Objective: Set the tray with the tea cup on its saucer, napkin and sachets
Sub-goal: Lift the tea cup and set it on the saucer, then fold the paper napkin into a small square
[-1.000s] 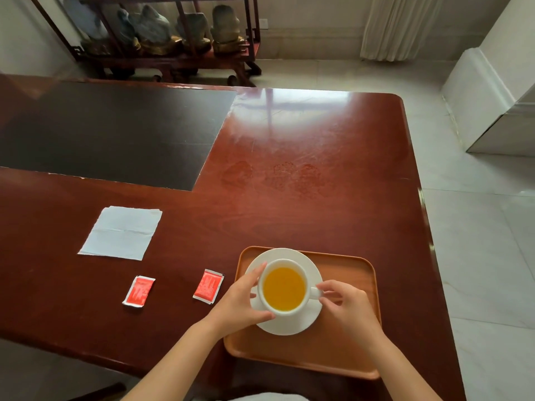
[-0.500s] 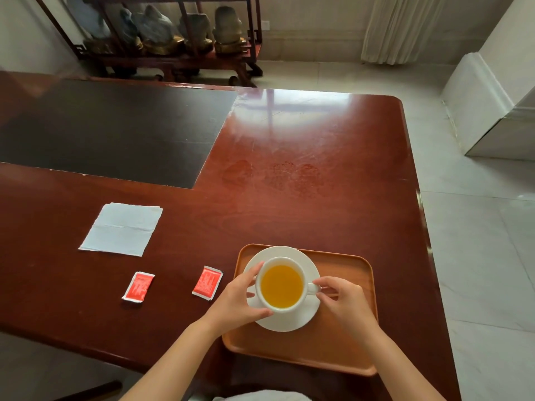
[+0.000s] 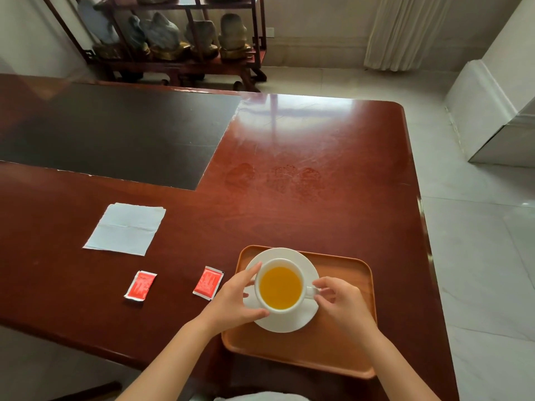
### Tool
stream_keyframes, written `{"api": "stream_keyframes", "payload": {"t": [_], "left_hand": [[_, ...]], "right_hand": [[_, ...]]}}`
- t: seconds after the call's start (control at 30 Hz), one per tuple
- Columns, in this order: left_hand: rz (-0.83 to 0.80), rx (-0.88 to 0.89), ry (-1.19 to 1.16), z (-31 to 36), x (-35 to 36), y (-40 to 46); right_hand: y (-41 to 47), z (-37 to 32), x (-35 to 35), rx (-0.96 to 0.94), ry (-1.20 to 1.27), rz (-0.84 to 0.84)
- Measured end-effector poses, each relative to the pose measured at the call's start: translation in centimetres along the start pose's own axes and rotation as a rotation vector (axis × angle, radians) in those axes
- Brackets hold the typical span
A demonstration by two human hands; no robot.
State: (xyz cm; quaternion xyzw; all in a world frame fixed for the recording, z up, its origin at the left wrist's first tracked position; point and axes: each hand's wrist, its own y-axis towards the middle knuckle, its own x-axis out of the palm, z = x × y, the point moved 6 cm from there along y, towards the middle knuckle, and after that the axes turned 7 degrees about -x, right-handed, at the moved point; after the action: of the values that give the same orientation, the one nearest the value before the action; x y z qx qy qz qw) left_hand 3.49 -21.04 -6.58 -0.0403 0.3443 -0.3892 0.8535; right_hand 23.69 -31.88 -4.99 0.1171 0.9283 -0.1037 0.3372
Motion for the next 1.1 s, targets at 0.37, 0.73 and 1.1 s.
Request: {"api": "stream_keyframes", "payload": {"t": [0.37, 0.73, 1.1], "left_hand": [[0.475, -0.005, 0.308, 2.4, -6.4, -3.8], [0.718, -0.077, 0.528, 1.3, -14.1, -8.7], [0.734, -0.157, 0.515, -8.5, -24.4, -8.2]], "right_hand": [[3.1, -10.7, 2.0, -0.439, -0.393, 0.067], [5.9, -20.4, 7.1, -0.637, -0.462, 0.044], [11.2, -29.2, 16.0, -0.631, -0.475, 0.040]]}}
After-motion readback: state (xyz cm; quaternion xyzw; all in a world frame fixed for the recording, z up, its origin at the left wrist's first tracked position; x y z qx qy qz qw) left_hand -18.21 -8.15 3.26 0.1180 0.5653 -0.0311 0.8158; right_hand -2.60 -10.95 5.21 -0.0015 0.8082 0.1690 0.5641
